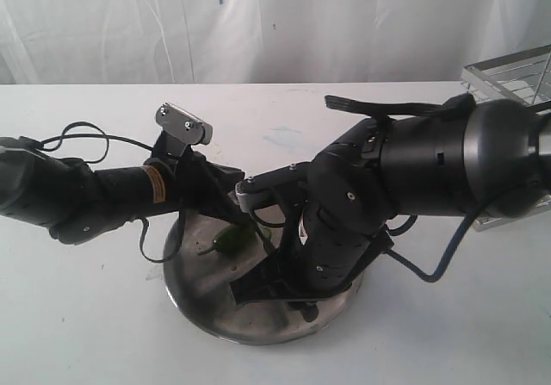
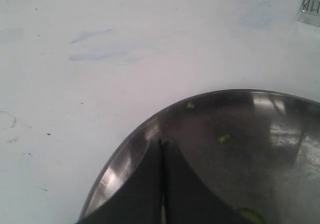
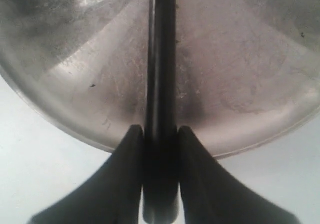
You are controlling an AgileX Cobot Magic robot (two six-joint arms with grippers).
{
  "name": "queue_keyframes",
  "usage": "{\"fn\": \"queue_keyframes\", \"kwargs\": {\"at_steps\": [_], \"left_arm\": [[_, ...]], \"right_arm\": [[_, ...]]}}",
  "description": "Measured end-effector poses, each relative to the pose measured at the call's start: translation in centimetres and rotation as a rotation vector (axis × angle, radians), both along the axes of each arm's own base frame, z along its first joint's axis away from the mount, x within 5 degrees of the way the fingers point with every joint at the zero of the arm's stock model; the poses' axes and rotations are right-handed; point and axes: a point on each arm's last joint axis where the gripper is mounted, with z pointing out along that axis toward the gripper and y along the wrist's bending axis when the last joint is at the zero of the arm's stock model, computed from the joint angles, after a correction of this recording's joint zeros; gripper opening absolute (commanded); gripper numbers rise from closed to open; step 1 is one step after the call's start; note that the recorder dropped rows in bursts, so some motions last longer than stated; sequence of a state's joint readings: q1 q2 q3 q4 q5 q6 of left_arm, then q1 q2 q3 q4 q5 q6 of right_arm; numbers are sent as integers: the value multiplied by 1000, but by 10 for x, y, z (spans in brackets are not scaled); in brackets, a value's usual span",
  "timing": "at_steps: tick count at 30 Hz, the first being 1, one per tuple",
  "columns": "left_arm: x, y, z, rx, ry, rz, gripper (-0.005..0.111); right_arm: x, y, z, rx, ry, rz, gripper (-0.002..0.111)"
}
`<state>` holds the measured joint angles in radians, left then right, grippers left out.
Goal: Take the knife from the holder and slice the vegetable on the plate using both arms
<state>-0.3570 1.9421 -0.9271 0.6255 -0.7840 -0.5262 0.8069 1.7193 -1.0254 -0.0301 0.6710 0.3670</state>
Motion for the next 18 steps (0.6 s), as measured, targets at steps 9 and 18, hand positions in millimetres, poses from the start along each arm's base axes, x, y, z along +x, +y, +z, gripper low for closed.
{"fn": "queue_keyframes", "kwargs": {"at_steps": [9,18], "left_arm": [[-1,2,8,34,-15,3,0],[1,-4,1,-65,-26,-17,0]], "right_arm": [[0,0,0,0,0,2,0],[0,0,0,1,-2,2,0]]}}
